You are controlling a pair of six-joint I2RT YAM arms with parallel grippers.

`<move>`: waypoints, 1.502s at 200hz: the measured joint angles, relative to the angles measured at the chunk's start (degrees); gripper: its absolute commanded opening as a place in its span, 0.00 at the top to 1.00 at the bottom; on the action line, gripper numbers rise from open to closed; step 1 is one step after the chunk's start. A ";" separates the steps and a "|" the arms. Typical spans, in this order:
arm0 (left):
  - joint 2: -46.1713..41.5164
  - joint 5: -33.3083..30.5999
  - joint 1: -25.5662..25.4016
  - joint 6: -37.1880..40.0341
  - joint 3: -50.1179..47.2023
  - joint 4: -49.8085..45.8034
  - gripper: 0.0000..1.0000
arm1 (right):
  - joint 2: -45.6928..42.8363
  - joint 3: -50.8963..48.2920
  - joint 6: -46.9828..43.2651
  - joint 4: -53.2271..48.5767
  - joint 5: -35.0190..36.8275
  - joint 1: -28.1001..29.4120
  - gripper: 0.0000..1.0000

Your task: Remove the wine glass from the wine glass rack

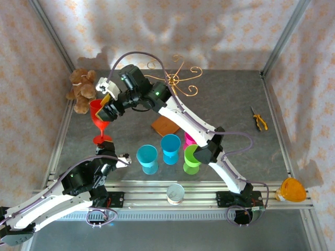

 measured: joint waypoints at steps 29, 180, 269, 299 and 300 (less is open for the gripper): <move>-0.02 0.00 0.00 -0.02 0.00 -0.55 1.00 | -1.09 -0.35 -2.10 -2.91 0.85 0.09 0.54; -0.68 0.00 0.00 -0.02 0.02 -0.70 1.00 | -6.19 -3.04 -5.51 -14.47 3.48 4.37 0.88; -0.68 0.02 0.00 -0.02 0.09 -1.36 0.88 | -6.64 -3.61 -5.70 -14.38 5.81 4.70 1.00; -0.68 -0.07 0.00 -0.52 0.24 -0.92 0.67 | -8.57 -6.71 -5.68 -13.79 8.02 6.23 1.00; -0.68 -0.09 0.00 -0.63 0.24 -0.92 0.67 | -8.63 -6.82 -5.68 -13.77 8.07 6.27 1.00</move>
